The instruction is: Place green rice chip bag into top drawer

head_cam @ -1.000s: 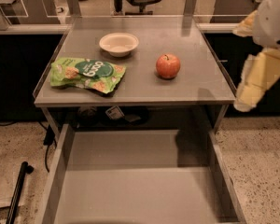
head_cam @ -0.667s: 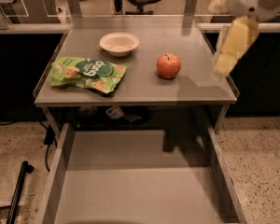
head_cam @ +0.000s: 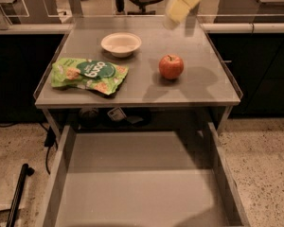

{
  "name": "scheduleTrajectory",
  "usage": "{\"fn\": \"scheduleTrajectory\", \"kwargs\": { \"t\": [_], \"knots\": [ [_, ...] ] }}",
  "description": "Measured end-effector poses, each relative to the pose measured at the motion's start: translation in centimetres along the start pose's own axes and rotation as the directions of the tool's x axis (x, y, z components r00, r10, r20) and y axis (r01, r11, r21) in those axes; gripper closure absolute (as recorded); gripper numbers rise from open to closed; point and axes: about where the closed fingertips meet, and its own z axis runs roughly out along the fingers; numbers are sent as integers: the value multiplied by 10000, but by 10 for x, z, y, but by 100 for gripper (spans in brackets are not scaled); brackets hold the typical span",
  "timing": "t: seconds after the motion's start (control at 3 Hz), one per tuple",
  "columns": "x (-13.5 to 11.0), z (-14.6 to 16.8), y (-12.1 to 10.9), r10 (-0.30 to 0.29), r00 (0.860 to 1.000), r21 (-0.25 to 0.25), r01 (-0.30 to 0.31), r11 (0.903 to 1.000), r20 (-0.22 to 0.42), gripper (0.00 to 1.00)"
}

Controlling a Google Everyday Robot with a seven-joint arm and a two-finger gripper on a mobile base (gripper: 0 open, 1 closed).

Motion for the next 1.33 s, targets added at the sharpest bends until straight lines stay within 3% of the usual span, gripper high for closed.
{"fn": "scheduleTrajectory", "kwargs": {
  "t": [0.33,0.67,1.0,1.33],
  "knots": [
    [-18,-25,-12,-255,9983,655,221,9976,522,0],
    [-30,1,-4,-355,9960,271,334,9991,819,0],
    [-60,35,31,-815,9883,-362,868,9956,1292,0],
    [-61,86,89,-771,9900,-1492,945,9843,1184,0]
  ]
}}
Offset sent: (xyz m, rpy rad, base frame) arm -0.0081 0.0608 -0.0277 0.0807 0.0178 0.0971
